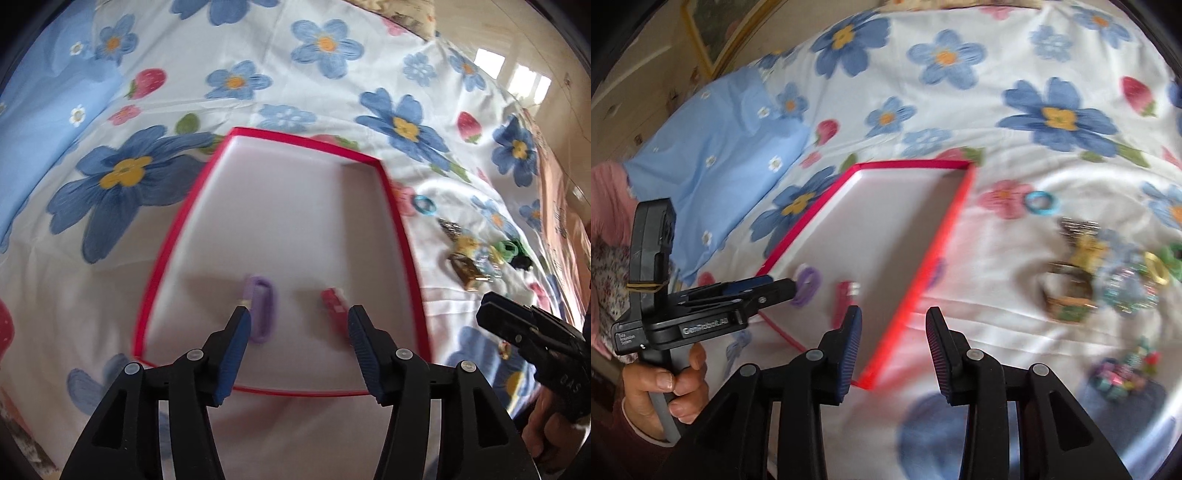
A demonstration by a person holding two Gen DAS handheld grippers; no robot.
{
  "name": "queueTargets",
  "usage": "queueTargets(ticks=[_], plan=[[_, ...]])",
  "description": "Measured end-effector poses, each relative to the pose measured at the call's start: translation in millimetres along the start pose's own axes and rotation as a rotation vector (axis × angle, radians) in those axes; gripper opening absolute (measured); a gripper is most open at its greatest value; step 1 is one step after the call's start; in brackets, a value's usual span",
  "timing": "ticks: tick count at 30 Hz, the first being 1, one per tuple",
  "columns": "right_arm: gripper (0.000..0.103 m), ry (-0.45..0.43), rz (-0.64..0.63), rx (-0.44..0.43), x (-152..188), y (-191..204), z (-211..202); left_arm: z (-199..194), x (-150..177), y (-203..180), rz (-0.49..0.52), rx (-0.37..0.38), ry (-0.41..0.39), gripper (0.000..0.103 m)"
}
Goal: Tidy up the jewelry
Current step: 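Carry both clips into the red-rimmed box and open both tools to release them, then grasp the gold watch with the left tool while the right tool grasps the yellow hair tie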
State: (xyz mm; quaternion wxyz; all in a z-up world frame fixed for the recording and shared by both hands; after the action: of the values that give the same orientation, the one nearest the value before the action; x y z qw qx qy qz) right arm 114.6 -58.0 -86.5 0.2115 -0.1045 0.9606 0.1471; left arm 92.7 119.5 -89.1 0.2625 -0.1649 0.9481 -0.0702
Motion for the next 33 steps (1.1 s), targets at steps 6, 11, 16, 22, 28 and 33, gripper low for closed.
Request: queueTargets(ticks=[6, 11, 16, 22, 28, 33], plan=[[0.038, -0.04, 0.085, 0.064, 5, -46, -30, 3, -6, -39, 0.072, 0.037, 0.007, 0.055], [0.039, -0.066, 0.139, 0.108, 12, -79, -51, 7, -7, -66, 0.136, 0.059, 0.016, 0.055], [0.039, -0.077, 0.183, 0.137, 22, -106, -62, 11, -7, -89, 0.191, 0.076, 0.026, 0.055], [0.039, -0.083, 0.224, 0.166, 30, -130, -70, 20, -9, -107, 0.222, 0.086, 0.044, 0.059], [0.039, -0.086, 0.253, 0.186, 31, -148, -74, 27, -11, -125, 0.259, 0.096, 0.057, 0.059], [0.039, -0.09, 0.268, 0.198, 31, -162, -76, 33, -14, -139, 0.291, 0.114, 0.067, 0.059]])
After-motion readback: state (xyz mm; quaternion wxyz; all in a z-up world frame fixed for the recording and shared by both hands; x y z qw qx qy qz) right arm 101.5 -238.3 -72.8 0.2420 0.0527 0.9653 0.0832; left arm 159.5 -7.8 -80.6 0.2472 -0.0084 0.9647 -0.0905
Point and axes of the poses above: each gripper's, at about its wrist camera, not at the fingertips, and z roughly the way its jaws point, y to its left, x to its underside, the point moved 10 cm from there along z, roughly the way its jaws point, and after that the axes turned 8 degrees about y, right-handed, at the moved point
